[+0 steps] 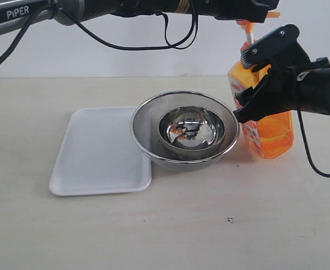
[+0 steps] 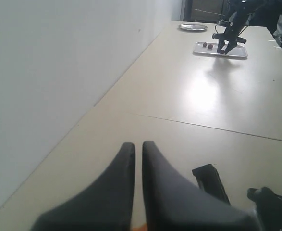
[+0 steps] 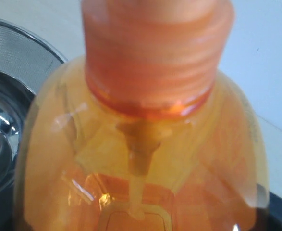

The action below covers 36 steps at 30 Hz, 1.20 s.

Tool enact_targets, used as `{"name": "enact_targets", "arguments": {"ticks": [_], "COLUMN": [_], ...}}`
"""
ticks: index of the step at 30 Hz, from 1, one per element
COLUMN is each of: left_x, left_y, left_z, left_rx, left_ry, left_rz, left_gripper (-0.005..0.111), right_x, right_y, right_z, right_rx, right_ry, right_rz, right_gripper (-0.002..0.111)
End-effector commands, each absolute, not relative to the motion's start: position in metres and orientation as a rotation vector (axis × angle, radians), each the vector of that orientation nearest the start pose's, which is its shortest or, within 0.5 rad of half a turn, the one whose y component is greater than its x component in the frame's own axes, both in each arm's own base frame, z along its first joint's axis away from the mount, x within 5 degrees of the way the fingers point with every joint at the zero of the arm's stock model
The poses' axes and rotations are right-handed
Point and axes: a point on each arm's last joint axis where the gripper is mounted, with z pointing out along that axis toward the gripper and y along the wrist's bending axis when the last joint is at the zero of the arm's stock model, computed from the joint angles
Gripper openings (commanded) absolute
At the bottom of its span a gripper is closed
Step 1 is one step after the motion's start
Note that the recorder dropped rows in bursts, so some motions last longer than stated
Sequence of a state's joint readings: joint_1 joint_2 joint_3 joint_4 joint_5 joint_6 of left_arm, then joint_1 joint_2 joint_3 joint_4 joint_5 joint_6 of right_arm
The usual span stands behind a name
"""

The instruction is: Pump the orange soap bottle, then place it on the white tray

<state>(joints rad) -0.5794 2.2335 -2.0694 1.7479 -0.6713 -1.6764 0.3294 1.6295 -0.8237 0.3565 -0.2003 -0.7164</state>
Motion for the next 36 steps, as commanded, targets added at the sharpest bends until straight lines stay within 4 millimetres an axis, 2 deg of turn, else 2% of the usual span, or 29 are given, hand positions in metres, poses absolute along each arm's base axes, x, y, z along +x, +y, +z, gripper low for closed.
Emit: {"name": "enact_targets", "arguments": {"ticks": [1,14,22,36], "left_x": [0.405,0.399,0.395,0.391], "left_y": [-0.335,-0.336,-0.336,-0.334], "left_z": [0.313,0.302,0.304,0.317], "left_rx": [1.065,1.103,1.129,1.2], "left_ry": [1.496,1.534,1.526,1.42], "left_rz": [-0.952,-1.032,-1.069,-0.996], "left_gripper": [0.005,0.005,0.005,0.005], "right_x": [0.321,0.321,0.321,0.321], "right_y": [0.101,0.101,0.101,0.101], "right_z": [0.213,0.213,0.213,0.213], "right_rx": [-0.69,-0.692,-0.692,-0.692], "right_ry": [1.97,1.969,1.969,1.969], "right_rz": [-0.111,-0.112,-0.112,-0.112], "right_gripper": [0.0,0.0,0.0,0.0]}}
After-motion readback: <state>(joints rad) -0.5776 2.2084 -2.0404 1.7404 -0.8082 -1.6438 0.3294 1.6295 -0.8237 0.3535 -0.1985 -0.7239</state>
